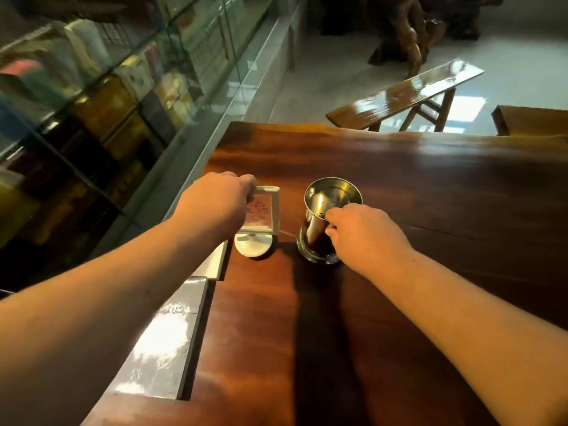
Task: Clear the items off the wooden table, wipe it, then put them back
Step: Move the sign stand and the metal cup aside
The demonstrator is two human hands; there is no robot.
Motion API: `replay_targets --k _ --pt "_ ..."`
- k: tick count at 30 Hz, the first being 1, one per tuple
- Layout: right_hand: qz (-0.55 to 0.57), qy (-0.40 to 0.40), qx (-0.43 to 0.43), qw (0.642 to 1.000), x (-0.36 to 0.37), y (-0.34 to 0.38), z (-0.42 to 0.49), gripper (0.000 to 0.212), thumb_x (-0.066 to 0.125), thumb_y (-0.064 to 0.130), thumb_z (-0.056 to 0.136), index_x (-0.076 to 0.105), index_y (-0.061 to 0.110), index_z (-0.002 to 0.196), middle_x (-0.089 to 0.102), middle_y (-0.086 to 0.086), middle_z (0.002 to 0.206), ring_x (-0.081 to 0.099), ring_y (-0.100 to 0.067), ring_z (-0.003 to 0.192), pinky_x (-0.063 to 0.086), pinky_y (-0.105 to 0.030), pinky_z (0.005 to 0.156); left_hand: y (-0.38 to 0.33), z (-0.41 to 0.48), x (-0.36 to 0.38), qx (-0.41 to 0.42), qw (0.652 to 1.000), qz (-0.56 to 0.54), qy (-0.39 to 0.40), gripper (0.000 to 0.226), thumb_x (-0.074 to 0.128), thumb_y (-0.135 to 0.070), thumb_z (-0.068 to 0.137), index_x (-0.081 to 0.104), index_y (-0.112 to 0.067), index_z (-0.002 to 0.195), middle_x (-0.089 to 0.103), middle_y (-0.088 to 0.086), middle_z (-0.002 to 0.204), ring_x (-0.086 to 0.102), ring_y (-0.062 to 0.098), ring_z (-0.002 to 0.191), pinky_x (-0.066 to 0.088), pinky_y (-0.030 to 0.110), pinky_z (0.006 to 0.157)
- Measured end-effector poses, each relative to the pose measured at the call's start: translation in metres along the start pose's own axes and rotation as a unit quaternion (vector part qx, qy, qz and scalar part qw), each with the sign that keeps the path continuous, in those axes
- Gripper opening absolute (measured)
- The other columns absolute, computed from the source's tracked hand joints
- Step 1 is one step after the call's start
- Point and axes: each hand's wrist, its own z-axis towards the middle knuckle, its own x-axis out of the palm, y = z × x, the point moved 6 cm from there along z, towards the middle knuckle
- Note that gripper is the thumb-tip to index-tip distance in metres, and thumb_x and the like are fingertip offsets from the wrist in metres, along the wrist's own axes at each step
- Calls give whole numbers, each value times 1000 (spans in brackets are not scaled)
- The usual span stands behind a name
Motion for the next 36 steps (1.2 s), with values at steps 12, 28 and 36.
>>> replay_targets --k 12,28,36 --pt "-11 4 -1 1000 26 23 10 15 55 28 101 48 35 90 39 14 72 48 -17 66 32 -31 49 21 -6 25 -7 999 -27 20 22 73 -33 95 59 -34 113 53 -4 88 53 19 78 44 35 60" --pt "-53 -99 52 992 -59 16 -76 78 72 66 76 44 28 137 56 -1 122 56 -26 101 51 -39 69 -68 -38 -47 116 993 -16 -14 90 65 -80 76 45 -31 149 50 2 153 42 32 140 42 55 109" --pt "-106 -125 240 957 -148 -77 -268 91 66 76 72 39 29 145 55 -2 134 53 -28 116 53 -46 86 -268 -104 -96 297 954 -33 -18 95 57 -90 68 37 -40 146 52 -3 151 45 28 138 51 52 102"
